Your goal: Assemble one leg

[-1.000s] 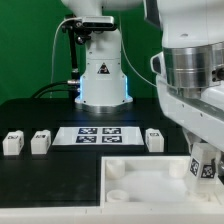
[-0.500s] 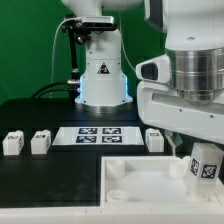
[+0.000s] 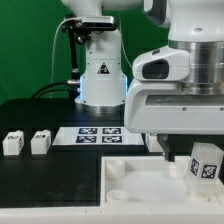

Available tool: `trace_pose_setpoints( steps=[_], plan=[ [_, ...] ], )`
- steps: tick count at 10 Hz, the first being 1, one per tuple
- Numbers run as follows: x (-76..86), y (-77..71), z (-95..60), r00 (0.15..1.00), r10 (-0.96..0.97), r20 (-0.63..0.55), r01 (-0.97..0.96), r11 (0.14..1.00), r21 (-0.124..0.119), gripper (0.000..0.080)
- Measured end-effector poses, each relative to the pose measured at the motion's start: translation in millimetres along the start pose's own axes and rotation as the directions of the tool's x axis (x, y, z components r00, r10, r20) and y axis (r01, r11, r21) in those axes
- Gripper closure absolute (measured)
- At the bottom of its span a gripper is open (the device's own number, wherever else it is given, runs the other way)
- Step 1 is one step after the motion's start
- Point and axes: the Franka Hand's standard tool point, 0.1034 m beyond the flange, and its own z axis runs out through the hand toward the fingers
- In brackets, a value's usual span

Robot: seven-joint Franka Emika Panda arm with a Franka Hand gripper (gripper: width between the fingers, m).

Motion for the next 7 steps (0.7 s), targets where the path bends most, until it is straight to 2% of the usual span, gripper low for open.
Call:
trace_pose_setpoints(
  steps=[2, 3, 5, 6, 7],
  plan=[
    [-0.7, -1.4, 0.7, 0.990, 0.142, 0.003, -0.142, 0.990, 0.005, 0.0482],
    [-1.0, -2.1, 0.8, 0.966, 0.258, 0.005, -0.258, 0.966, 0.006, 0.0509],
    [-1.6, -3.8, 1.1, 0.908, 0.418, 0.012, -0.418, 0.908, 0.013, 0.0509],
    [-0.1, -3.7, 1.6, 0.836, 0.548, 0.026, -0.548, 0.836, 0.031, 0.0509],
    [3.3, 0.1, 1.5, 0.737, 0.673, 0.057, -0.676, 0.735, 0.059, 0.0509]
  ],
)
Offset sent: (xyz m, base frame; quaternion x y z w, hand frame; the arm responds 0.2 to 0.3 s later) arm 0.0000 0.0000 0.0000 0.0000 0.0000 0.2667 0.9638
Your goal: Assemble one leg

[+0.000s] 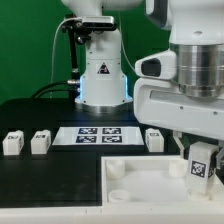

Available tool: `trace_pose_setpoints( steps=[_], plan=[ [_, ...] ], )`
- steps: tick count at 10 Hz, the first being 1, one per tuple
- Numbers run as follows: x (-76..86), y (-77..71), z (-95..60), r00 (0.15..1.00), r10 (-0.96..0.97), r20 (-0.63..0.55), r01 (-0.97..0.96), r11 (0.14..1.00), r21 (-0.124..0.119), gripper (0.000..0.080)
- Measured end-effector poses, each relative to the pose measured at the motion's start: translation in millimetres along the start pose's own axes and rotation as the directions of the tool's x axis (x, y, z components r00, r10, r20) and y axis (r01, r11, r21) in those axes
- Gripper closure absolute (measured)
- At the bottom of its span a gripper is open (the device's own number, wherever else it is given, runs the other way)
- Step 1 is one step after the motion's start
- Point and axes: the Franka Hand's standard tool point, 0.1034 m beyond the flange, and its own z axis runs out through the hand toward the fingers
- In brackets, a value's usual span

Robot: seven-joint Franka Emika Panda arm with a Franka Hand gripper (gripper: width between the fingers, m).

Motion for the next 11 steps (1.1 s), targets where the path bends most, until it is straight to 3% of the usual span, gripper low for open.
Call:
trace_pose_setpoints(
  steps=[2, 4, 5, 6, 7, 8, 9, 11],
  plan=[
    [2.6, 2.0, 0.3, 0.921, 0.385, 0.067, -0.389, 0.920, 0.058, 0.0509],
    [0.8, 0.5, 0.5, 0.837, 0.541, 0.085, -0.546, 0.836, 0.053, 0.0508],
    [1.1, 0.9, 0.9, 0.861, 0.501, 0.082, -0.506, 0.861, 0.056, 0.0493],
    [0.8, 0.9, 1.3, 0.871, 0.485, 0.082, -0.490, 0.870, 0.057, 0.0287],
    [0.6, 0.7, 1.5, 0.872, 0.482, 0.081, -0.487, 0.871, 0.057, 0.0287],
    [0.4, -0.8, 0.7, 0.933, 0.355, 0.060, -0.358, 0.932, 0.063, 0.0189],
    [-5.1, -3.0, 1.4, 0.992, 0.124, 0.012, -0.124, 0.991, 0.048, 0.0161],
    [-0.9, -0.5, 1.5, 0.993, -0.119, -0.006, 0.119, 0.992, 0.045, 0.0153]
  ],
)
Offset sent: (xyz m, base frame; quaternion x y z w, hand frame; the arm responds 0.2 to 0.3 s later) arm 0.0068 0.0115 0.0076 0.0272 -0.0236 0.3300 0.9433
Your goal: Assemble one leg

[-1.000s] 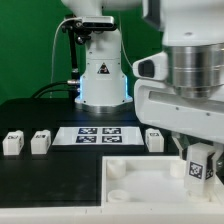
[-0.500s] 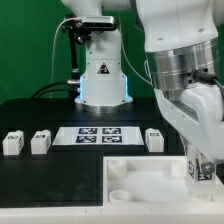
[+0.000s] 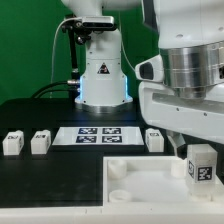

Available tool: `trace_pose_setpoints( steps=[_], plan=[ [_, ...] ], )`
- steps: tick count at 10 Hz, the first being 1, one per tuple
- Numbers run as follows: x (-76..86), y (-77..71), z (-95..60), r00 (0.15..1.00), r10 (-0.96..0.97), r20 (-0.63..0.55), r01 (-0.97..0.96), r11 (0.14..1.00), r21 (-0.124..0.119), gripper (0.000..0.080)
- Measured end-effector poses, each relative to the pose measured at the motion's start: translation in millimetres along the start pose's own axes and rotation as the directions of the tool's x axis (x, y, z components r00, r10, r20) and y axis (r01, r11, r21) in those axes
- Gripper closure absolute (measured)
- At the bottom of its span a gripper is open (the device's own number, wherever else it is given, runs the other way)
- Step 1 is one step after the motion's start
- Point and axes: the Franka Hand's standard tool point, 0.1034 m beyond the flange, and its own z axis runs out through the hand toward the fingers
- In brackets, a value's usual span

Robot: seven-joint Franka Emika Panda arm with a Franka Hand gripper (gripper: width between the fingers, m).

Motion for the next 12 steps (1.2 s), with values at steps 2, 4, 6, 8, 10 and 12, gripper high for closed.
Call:
trace_pose_setpoints(
  steps=[2, 4, 6, 8, 10, 12],
  plan=[
    [2.0, 1.0, -0.9, 0.953, -0.303, -0.009, 0.303, 0.953, -0.017, 0.0151],
    [6.7, -2.1, -5.6, 0.772, -0.635, -0.028, 0.633, 0.772, -0.052, 0.0151],
    [8.3, -3.6, -6.2, 0.708, -0.706, -0.037, 0.704, 0.709, -0.053, 0.0151],
    [7.7, -3.8, -5.5, 0.768, -0.640, -0.040, 0.638, 0.769, -0.045, 0.0424],
    [7.8, -3.2, -5.0, 0.882, -0.469, -0.048, 0.467, 0.883, -0.037, 0.0508],
    [9.2, -1.6, -4.5, 0.961, -0.270, -0.055, 0.269, 0.963, -0.028, 0.0508]
  ],
)
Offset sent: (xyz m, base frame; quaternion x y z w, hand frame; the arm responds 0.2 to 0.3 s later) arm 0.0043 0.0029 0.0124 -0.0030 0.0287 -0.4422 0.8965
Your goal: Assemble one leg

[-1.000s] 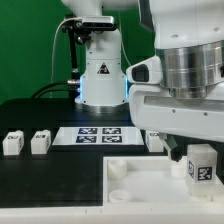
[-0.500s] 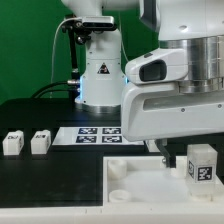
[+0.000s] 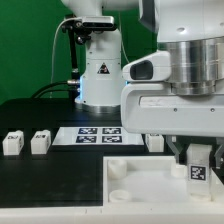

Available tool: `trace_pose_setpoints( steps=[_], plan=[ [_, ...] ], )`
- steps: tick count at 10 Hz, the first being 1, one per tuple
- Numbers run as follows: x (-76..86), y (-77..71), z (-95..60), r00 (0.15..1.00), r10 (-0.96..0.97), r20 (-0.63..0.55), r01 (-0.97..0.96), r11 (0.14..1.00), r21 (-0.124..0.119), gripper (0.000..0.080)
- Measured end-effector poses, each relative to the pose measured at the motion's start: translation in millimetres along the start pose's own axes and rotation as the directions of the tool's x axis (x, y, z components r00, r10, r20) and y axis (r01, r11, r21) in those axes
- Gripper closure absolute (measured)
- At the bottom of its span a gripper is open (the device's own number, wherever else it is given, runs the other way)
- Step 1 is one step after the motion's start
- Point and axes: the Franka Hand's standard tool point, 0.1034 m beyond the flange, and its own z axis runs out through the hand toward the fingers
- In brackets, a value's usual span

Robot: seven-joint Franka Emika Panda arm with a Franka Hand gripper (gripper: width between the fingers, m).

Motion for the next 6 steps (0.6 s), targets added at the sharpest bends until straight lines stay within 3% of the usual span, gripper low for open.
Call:
trace_pose_setpoints(
  steps=[2, 4, 6],
  plan=[
    [1.6, 4.5, 0.5, 0.936, 0.352, 0.017, -0.352, 0.936, 0.002, 0.0508],
    [-0.3, 5.8, 1.1, 0.686, 0.727, 0.040, -0.727, 0.687, -0.008, 0.0508],
    [-1.8, 7.6, 1.6, 0.446, 0.894, 0.034, -0.894, 0.447, -0.016, 0.0506]
  ],
)
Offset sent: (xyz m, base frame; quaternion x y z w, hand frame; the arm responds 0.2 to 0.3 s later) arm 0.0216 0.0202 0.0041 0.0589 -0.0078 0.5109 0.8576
